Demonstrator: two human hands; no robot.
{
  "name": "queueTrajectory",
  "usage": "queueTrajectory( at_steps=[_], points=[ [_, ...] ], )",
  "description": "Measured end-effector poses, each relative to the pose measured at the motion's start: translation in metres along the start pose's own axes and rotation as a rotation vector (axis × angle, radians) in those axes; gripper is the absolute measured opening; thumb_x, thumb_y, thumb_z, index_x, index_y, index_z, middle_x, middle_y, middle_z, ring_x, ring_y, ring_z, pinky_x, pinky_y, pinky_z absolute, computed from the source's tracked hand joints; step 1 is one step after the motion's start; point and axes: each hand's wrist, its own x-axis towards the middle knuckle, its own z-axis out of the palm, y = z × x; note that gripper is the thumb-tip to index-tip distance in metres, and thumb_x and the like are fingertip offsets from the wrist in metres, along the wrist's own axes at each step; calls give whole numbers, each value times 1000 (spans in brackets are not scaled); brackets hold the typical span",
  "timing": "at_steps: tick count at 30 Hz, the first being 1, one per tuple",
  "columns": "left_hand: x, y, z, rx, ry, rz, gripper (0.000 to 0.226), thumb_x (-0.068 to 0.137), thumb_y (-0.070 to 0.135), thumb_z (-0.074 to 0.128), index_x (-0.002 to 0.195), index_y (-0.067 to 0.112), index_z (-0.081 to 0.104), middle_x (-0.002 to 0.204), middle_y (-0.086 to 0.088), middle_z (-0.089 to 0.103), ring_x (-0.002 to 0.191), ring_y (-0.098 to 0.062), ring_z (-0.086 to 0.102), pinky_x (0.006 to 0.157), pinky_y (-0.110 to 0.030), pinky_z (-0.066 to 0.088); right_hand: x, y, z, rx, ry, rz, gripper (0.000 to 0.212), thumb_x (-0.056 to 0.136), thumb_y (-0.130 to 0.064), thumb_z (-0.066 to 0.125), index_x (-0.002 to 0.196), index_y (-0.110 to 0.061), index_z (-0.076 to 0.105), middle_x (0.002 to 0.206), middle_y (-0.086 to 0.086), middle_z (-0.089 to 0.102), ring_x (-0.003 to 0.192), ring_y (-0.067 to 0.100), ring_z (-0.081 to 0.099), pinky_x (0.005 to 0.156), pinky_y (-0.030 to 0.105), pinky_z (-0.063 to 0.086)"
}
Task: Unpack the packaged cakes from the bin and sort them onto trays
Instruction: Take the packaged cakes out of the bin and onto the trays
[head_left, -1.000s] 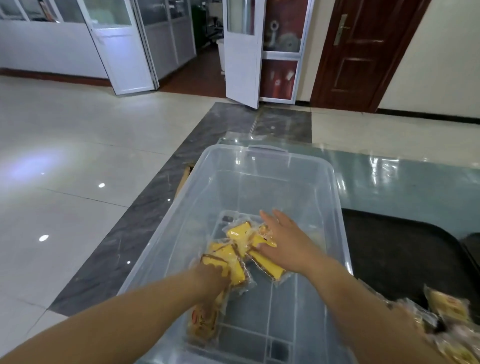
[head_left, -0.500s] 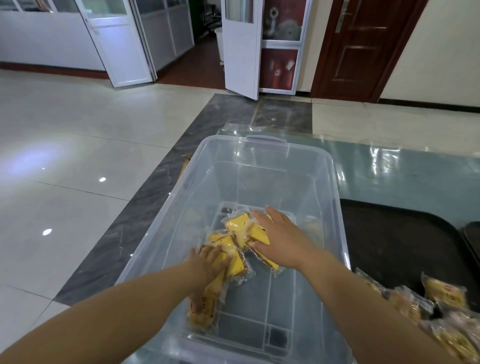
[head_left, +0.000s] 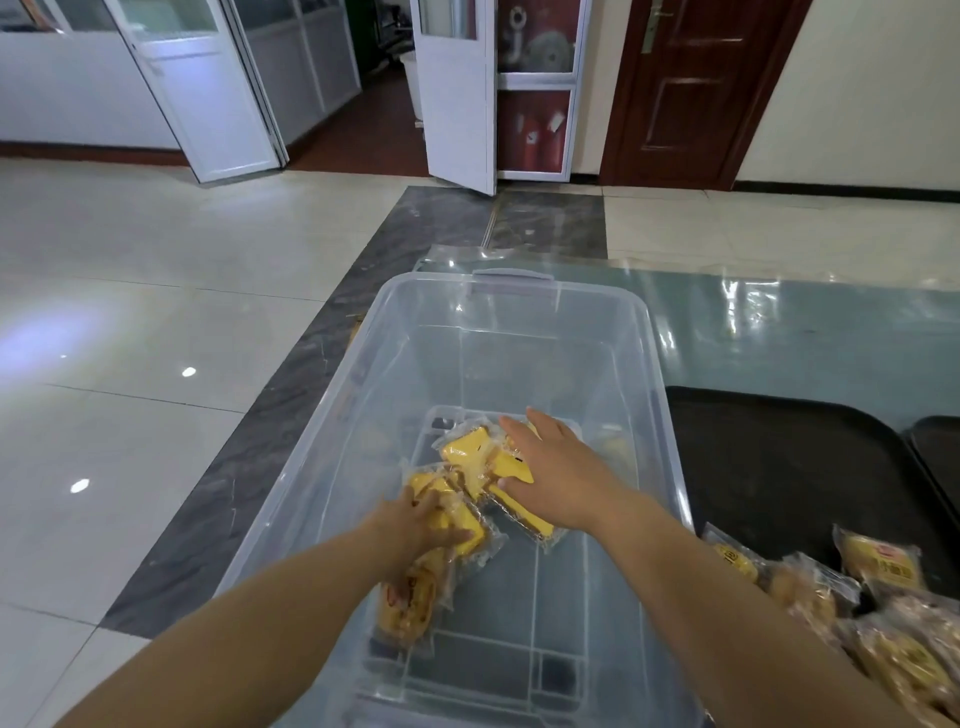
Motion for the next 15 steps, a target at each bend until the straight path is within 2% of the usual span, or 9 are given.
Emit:
queueTrajectory(
  at_steps=[3,6,11,15],
  points=[
    [-3,-1,-5,-55,22,6,90,80,34,74,145,47,15,156,-12,4,139,-46,15,103,-50,41,-2,0,1,-15,-3,3,71,95,-42,51,152,-29,11,161,3,6,147,26,9,115,43,23],
    [-6,-2,-12,-88,82,11,68,83,25,72,139,34,36,149,-12,23,131,-36,33,99,-43,44,-4,-1,2,-29,-4,0,71,95,-43,51,152,-29,12,161,2,6,146,26,9,115,43,24],
    [-19,-8,-34,-205,223,-87,63,82,31,71,136,28,39,145,-11,28,124,-34,38,100,-42,43,-13,-4,-2,16,7,-10,71,93,-43,53,151,-30,14,161,2,6,146,25,9,116,41,21],
    [-41,-15,-66,-481,442,-171,65,77,40,73,132,32,39,134,-6,32,117,-31,43,99,-37,41,-35,-7,-26,69,82,-91,72,94,-44,52,152,-30,12,161,-1,6,147,17,5,116,33,14]
  ],
)
